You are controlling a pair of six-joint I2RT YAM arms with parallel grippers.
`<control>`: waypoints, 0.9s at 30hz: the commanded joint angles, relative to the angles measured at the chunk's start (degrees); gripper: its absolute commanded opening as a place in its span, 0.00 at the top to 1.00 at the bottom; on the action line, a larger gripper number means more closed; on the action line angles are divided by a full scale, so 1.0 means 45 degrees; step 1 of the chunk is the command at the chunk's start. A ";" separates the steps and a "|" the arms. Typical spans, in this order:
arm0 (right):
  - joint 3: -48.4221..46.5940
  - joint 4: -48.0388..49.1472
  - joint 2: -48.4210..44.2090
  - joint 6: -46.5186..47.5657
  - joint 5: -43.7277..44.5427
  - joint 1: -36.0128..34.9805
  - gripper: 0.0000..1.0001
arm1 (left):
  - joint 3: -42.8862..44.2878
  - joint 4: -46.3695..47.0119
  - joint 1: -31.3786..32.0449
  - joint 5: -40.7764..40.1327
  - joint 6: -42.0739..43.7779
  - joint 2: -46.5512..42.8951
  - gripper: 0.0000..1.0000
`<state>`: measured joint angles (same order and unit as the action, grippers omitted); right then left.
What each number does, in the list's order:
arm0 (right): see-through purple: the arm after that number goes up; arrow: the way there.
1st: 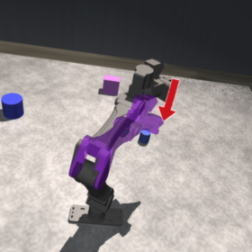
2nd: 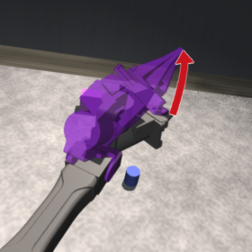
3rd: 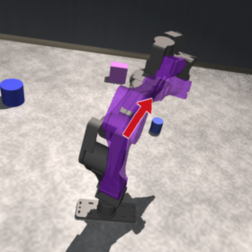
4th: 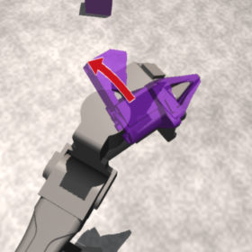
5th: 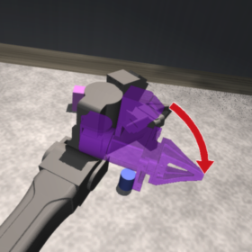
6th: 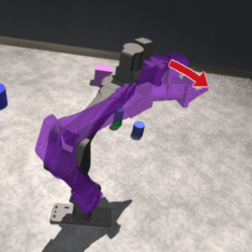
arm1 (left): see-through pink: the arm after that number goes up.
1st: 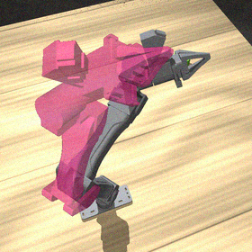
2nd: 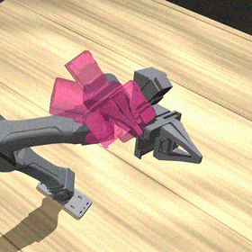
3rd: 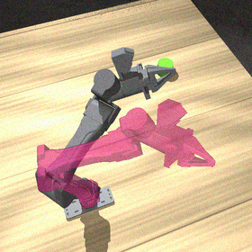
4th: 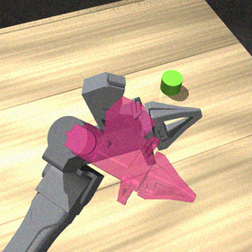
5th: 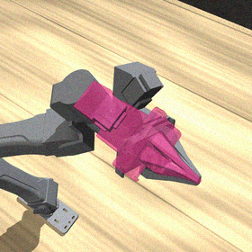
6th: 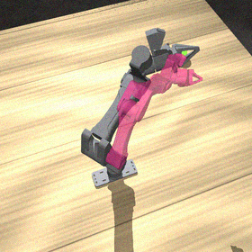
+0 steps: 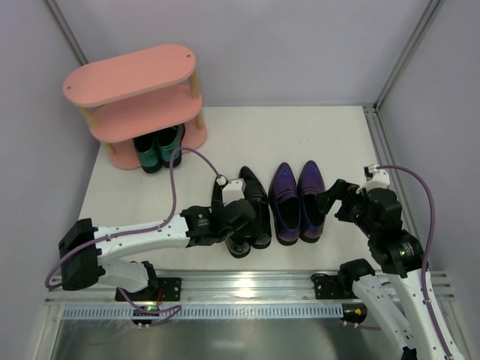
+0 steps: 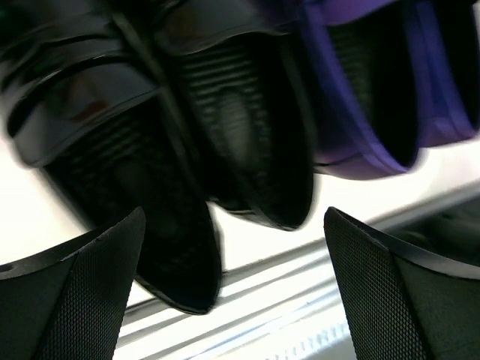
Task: Place and organize the shoes onto the shoe shelf
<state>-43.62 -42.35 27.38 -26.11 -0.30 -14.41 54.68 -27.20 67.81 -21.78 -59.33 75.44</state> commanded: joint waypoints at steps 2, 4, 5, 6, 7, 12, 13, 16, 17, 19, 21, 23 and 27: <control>-0.0347 -0.0121 0.0049 0.0001 0.0398 -0.0039 0.03 | 0.0643 -0.2314 0.0224 -0.3244 -0.1852 0.0830 0.00; -0.0269 -0.0062 0.0030 0.0021 0.0222 -0.0039 0.03 | 0.0721 -0.2101 0.0224 -0.3285 -0.1893 0.1241 0.00; -0.0191 -0.0023 0.0049 0.0040 0.0241 -0.0039 0.03 | 0.0760 -0.2061 0.0224 -0.3304 -0.2010 0.1476 0.00; -0.0171 -0.0004 0.0049 0.0021 0.0222 -0.0058 0.03 | 0.1011 -0.2119 0.0224 -0.3362 -0.2030 0.2077 0.00; -0.0152 0.0016 0.0049 0.0021 -0.0184 -0.0039 0.03 | 0.1188 -0.2371 0.0224 -0.3363 -0.2088 0.2373 0.00; -0.0054 0.0094 -0.0029 0.0040 -0.0422 -0.0058 0.03 | 0.1580 -0.1769 0.0224 -0.3012 -0.1817 0.3508 0.00; -0.0054 0.0094 -0.0029 0.0079 -0.0461 -0.0058 0.03 | 0.1600 -0.1613 0.0224 -0.2992 -0.1757 0.3683 0.03; -0.0093 0.0075 -0.0009 0.0177 -0.0520 -0.0058 0.03 | 0.1600 -0.1300 0.0224 -0.2934 -0.1544 0.3879 0.35; -0.0112 0.0055 -0.0009 0.0196 -0.0559 -0.0058 0.03 | 0.1561 -0.1357 0.0224 -0.2914 -0.1523 0.3880 0.52; -0.0132 0.0036 -0.0029 0.0274 -0.0559 -0.0058 0.03 | 0.1522 -0.1668 0.0224 -0.2952 -0.1677 0.3783 1.00; -0.0132 0.0055 -0.0029 0.0333 -0.0579 -0.0058 0.03 | 0.1347 -0.2136 0.0224 -0.3147 -0.1679 0.3355 1.00; -0.0132 0.0074 -0.0048 0.0353 -0.0618 -0.0039 0.03 | 0.1249 -0.2624 0.0224 -0.3478 -0.1718 0.2596 1.00; -0.0132 0.0152 -0.0068 0.0431 -0.0793 -0.0039 0.03 | 0.1229 -0.4341 0.0224 -0.4765 -0.1562 0.0895 1.00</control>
<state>-43.59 -42.94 27.38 -25.39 -2.76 -14.41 59.40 -39.35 68.73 -34.72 -66.89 88.12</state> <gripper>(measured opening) 0.974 0.039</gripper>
